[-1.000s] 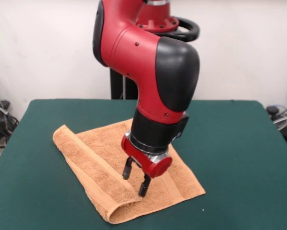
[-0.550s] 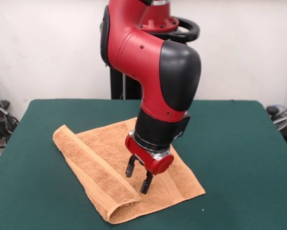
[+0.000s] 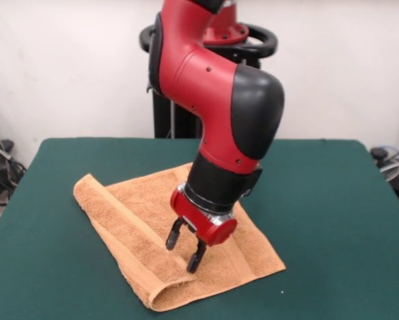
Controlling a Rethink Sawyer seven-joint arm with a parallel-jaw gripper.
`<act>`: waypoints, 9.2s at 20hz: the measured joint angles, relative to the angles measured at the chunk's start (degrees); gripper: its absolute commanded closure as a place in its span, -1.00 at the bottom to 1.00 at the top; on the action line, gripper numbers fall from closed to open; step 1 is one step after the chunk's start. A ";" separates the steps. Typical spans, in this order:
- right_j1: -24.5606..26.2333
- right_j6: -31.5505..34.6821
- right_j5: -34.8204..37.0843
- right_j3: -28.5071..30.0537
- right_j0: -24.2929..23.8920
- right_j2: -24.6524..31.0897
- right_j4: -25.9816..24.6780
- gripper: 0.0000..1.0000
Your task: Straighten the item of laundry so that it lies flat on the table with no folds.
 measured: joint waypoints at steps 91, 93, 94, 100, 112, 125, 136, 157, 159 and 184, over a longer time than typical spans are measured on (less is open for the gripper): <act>-2.65 0.00 -23.18 14.11 -10.39 3.75 -17.93 -1.00; -2.77 0.00 -24.24 14.11 -11.55 4.19 -18.80 -1.00; -2.77 0.00 -24.39 14.11 -11.68 4.21 -18.94 -1.00; -2.73 0.00 -25.67 14.21 -12.75 4.29 -19.48 -1.00; 0.71 0.00 -33.15 14.25 -7.21 0.74 -12.94 -1.00; 3.20 0.00 -40.34 14.34 -5.02 -2.11 -9.46 -1.00; 3.49 0.00 -43.73 14.34 -5.63 -5.06 -8.60 -1.00; 1.32 0.00 -45.76 15.50 -6.16 -5.34 -8.21 -1.00; 0.74 0.00 -45.76 15.80 -6.27 -5.34 -8.21 -1.00; -3.34 0.00 -32.57 16.13 -9.38 -4.73 -13.12 -1.00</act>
